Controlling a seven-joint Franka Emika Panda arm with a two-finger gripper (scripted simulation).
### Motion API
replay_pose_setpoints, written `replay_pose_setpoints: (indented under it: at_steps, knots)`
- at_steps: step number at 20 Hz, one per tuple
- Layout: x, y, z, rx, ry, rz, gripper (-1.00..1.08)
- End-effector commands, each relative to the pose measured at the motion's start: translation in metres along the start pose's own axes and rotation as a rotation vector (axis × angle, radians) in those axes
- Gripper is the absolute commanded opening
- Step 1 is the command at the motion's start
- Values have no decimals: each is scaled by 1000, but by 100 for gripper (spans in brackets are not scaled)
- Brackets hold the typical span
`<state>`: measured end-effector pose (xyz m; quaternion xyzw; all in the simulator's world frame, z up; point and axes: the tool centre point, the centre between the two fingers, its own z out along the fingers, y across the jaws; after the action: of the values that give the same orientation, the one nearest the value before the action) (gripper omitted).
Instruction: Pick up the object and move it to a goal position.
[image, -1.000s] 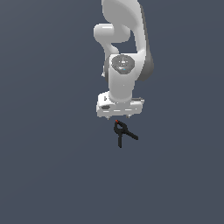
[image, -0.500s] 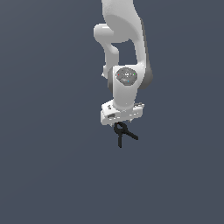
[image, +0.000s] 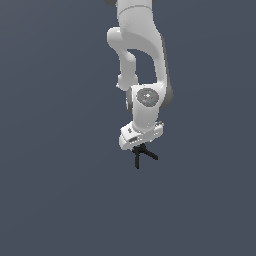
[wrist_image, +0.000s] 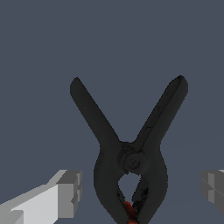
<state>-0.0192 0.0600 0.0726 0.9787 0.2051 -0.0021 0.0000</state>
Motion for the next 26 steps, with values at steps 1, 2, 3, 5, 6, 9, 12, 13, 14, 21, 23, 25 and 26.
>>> replay_pose_setpoints:
  at_steps: [1, 2, 3, 5, 6, 9, 12, 13, 14, 21, 23, 25, 26]
  knots:
    - [1, -1, 3, -1, 4, -14, 100]
    - [1, -1, 3, -1, 4, -15, 100]
    - [0, -1, 2, 0, 2, -10, 100]
    - [0, -1, 4, 0, 2, -10, 100]
    - [0, -1, 5, 0, 2, -10, 100]
    - [0, -1, 15, 0, 2, -11, 100]
    - [0, -1, 29, -1, 3, -13, 100]
    - [0, -2, 35, -1, 3, -14, 100]
    - [0, -2, 39, -1, 4, -14, 100]
    - [1, -1, 53, -1, 4, -16, 100]
    - [1, -1, 53, -1, 4, -16, -100]
    - [1, -1, 53, -1, 4, -16, -100]
    - [1, -1, 53, -1, 4, -16, -100]
